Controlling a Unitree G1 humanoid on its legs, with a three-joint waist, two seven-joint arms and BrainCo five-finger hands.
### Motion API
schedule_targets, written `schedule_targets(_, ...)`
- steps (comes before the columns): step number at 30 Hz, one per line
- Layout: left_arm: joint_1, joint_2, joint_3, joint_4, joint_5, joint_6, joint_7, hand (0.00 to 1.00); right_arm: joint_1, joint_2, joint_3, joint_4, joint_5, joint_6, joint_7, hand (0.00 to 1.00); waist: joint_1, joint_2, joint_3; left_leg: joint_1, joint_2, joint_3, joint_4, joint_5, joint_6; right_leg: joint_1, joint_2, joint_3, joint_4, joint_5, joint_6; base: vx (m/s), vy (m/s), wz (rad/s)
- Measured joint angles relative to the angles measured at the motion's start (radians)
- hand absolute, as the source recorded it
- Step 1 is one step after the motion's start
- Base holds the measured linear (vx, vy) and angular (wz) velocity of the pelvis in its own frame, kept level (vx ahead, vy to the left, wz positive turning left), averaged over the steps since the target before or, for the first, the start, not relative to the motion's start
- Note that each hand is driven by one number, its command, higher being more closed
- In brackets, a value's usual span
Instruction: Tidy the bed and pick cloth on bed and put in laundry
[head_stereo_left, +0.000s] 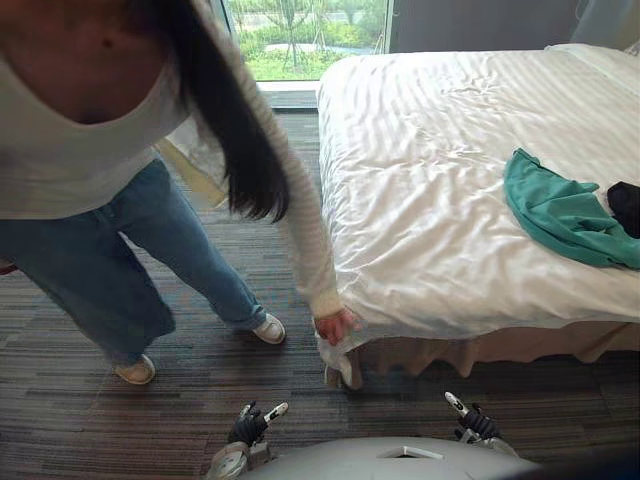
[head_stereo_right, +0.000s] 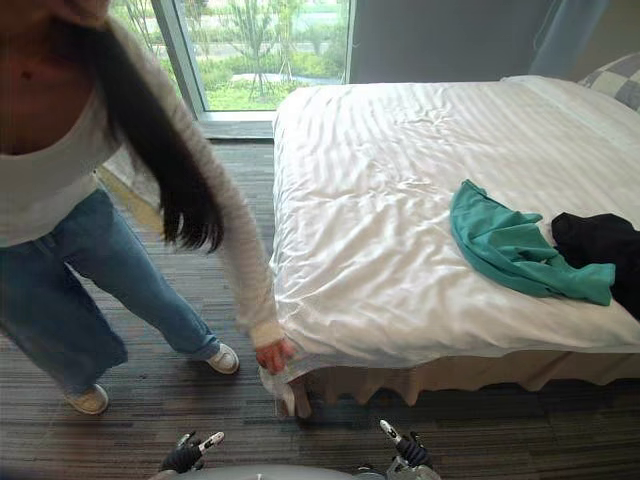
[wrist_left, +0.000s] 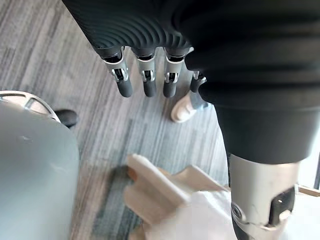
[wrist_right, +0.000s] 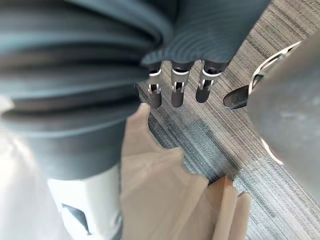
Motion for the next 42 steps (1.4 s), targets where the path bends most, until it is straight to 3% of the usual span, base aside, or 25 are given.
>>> schedule_targets(21, -0.019, 0.006, -0.005, 0.037, -0.076, 0.005, -0.028, 0.0, -0.009, -0.002, 0.021, 0.014, 0.0, -0.011, -0.04, 0.0, 0.005, -0.011, 0.009, 0.008, -0.002, 0.002, 0.001, 0.0, 0.001, 0.005, 0.003, 0.002, -0.001, 0.001, 0.001, 0.0, -0.001, 0.0)
schedule_targets(28, -0.025, 0.006, 0.002, 0.035, -0.122, -0.02, -0.013, 0.0, -0.009, -0.001, 0.02, 0.013, 0.0, -0.02, -0.04, 0.0, 0.007, -0.008, 0.012, 0.008, -0.001, 0.003, 0.001, -0.001, -0.001, 0.005, 0.004, 0.003, -0.001, 0.001, 0.001, 0.0, 0.0, 0.0)
schedule_targets(32, -0.034, 0.012, 0.01, -0.048, -0.229, -0.052, 0.033, 0.0, -0.01, -0.001, 0.016, 0.013, 0.0, -0.015, -0.035, 0.0, 0.01, -0.01, 0.026, 0.007, 0.002, 0.002, 0.001, -0.001, -0.001, 0.005, 0.004, 0.002, -0.001, 0.0, 0.0, 0.0, 0.0, 0.0)
schedule_targets(37, -0.094, 0.086, 0.146, -0.219, -0.34, -0.128, 0.099, 0.0, -0.009, -0.004, -0.009, 0.004, 0.0, 0.014, -0.015, 0.0, 0.009, -0.006, 0.028, 0.006, 0.007, 0.001, 0.001, -0.002, -0.004, 0.004, 0.006, 0.0, -0.001, -0.004, -0.005, 0.0, 0.0, 0.0)
schedule_targets(40, -0.131, 0.142, 0.201, -0.282, -0.327, -0.169, 0.176, 0.0, -0.008, -0.012, -0.01, -0.008, 0.0, 0.023, 0.001, 0.0, 0.007, -0.005, 0.027, 0.006, 0.008, 0.001, 0.001, -0.004, -0.005, 0.005, 0.007, -0.002, 0.0, -0.005, -0.004, 0.0, 0.0, 0.0)
schedule_targets(42, -0.162, 0.188, 0.232, -0.324, -0.286, -0.184, 0.268, 0.0, -0.009, -0.015, -0.012, -0.009, 0.0, 0.023, 0.02, 0.0, 0.006, 0.001, 0.028, 0.006, 0.009, 0.003, 0.002, -0.005, -0.007, 0.005, 0.007, -0.006, 0.0, -0.006, -0.004, 0.0, 0.0, 0.0)
